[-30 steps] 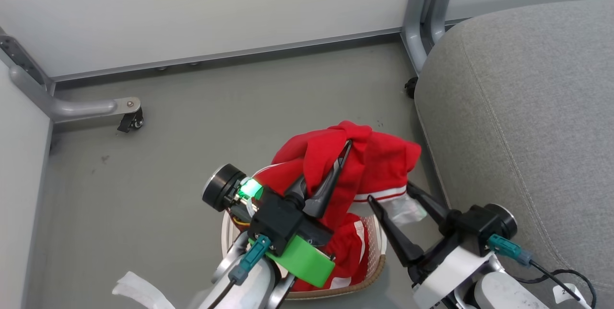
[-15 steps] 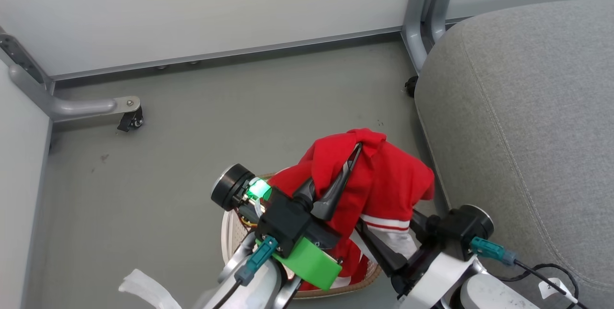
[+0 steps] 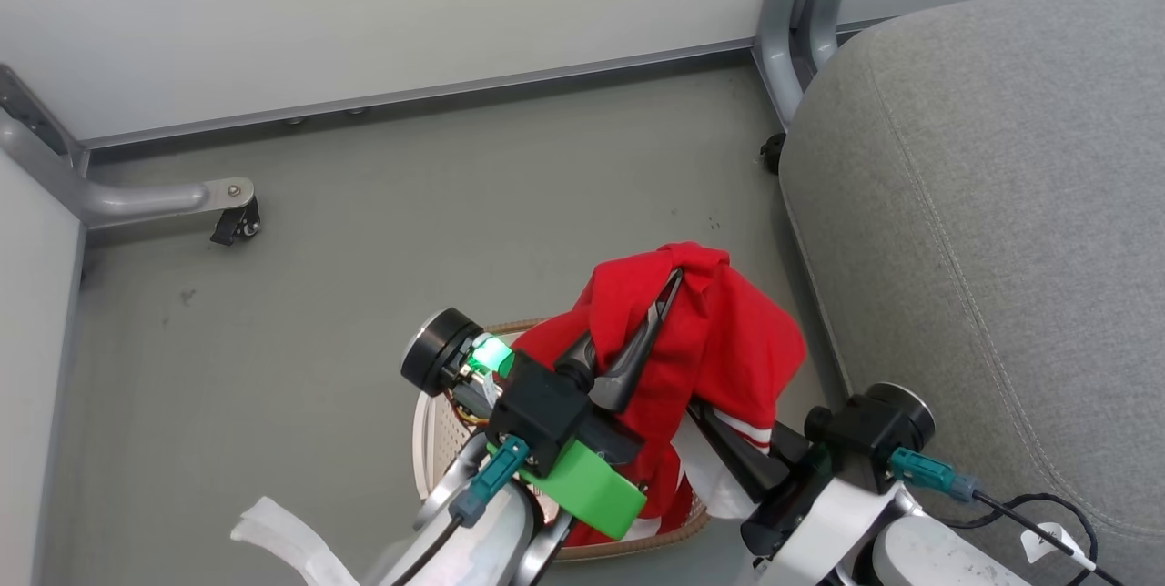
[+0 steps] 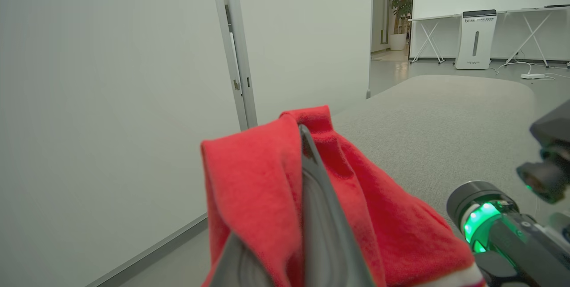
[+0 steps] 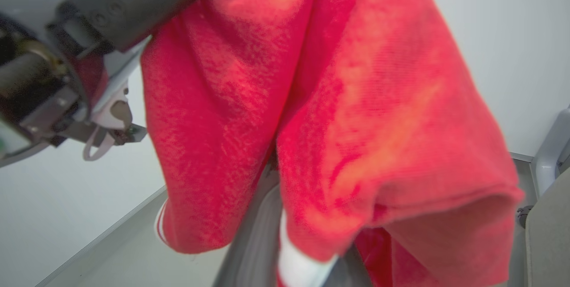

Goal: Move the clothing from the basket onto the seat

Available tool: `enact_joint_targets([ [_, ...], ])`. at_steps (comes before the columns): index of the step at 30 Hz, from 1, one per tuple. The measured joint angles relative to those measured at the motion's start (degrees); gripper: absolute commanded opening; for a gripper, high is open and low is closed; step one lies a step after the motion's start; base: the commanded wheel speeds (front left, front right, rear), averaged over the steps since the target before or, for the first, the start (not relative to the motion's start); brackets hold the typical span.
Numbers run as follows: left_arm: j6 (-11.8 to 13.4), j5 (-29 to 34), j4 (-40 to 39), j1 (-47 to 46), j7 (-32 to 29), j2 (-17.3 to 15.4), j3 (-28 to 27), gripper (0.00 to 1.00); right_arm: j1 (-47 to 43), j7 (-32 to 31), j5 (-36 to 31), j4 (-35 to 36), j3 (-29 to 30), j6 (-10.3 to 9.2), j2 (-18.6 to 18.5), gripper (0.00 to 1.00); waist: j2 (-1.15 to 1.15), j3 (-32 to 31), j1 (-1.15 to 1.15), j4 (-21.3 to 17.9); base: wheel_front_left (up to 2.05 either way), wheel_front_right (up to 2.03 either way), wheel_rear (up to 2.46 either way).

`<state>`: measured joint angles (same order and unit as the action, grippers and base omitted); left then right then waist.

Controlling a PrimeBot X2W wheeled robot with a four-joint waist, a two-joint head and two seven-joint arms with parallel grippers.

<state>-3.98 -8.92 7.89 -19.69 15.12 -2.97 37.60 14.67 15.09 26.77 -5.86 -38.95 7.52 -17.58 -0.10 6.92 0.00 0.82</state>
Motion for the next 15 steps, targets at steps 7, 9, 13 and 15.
enact_joint_targets([
  [7, 0.47, 0.19, 1.18, -0.29, -0.33, -0.21, 0.44, 1.0, -0.08, 0.0, -0.12, -0.05, 0.03, 0.0, 0.12, 0.0, 0.0, 0.04, 0.0, -0.31, 0.0, 0.0, 0.0],
  [9, 0.64, 0.2, 1.36, -0.44, -0.44, -0.23, 0.57, 1.0, -0.13, 0.0, -0.16, -0.05, 0.13, 0.0, 0.19, 0.0, 0.0, 0.08, 0.0, -0.35, 0.0, 0.0, 0.0],
  [13, 0.73, 0.21, 1.9, -0.63, -1.27, -0.52, 0.8, 1.0, -0.34, 0.0, -0.24, -0.03, 0.62, 0.0, 0.2, 0.0, 0.0, 0.02, 0.0, -0.28, 0.0, 0.0, 0.0],
  [15, 0.75, 0.19, 2.01, -0.66, -1.27, -0.67, 0.81, 1.0, -0.68, 0.0, -0.51, -0.01, 0.85, 0.0, 0.2, 0.0, 0.0, -0.07, 0.0, -0.22, 0.0, 0.0, 0.0],
])
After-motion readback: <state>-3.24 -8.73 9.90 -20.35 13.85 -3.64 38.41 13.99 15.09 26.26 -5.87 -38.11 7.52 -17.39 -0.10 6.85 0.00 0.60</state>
